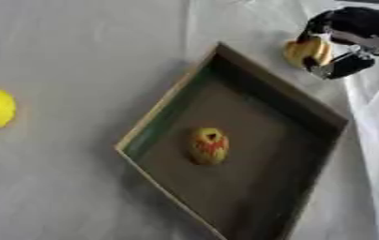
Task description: Pick up objects on the table and place them in the box.
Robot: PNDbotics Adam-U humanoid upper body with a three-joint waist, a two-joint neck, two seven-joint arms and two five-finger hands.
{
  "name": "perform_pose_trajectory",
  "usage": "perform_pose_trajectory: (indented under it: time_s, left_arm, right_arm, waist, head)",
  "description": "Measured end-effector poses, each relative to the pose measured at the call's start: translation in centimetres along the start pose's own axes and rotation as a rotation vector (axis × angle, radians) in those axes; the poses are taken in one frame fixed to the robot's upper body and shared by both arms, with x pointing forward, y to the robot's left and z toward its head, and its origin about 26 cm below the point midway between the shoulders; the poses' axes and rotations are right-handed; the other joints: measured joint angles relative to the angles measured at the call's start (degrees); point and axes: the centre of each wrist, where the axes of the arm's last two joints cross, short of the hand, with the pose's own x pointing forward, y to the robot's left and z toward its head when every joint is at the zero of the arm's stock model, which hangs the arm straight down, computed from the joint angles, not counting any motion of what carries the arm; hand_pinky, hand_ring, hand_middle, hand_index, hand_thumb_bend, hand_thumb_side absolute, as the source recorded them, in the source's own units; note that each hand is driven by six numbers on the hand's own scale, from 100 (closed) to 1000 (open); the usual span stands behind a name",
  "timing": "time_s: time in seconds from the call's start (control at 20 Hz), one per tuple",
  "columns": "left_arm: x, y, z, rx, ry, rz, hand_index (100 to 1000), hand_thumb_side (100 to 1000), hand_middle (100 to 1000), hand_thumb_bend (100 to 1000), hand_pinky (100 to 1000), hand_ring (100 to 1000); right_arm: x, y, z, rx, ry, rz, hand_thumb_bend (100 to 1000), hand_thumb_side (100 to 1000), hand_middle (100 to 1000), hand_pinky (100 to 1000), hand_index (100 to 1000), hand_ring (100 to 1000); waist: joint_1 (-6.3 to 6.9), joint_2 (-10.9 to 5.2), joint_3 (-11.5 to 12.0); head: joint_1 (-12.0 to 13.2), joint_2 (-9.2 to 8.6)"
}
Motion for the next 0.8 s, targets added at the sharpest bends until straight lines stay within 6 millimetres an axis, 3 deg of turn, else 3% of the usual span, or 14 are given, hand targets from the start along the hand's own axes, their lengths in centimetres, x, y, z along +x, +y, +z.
perform_pose_trajectory:
  time_s: [0.4, 0.8]
  left_arm:
    - [0.0, -0.1, 0.0, -0.005, 0.004, 0.008, 847, 616, 766, 100, 819, 806]
    - [0.0, 0.2, 0.4, -0.012, 0.02, -0.001, 847, 617, 765, 100, 819, 805]
  right_arm:
    - [1.0, -0.2, -0.2, -0.176, -0.021, -0.099, 100, 243, 281, 704, 354, 694]
    - [2.8, -2.1, 0.7, -0.276, -0.166, -0.093, 100, 209, 287, 710, 356, 672]
  waist:
    - [-0.14, -1.55, 0.3]
    - [0.11, -4.97, -1.2]
  head:
    - [0.0, 0.6]
    - [0.5, 2.74]
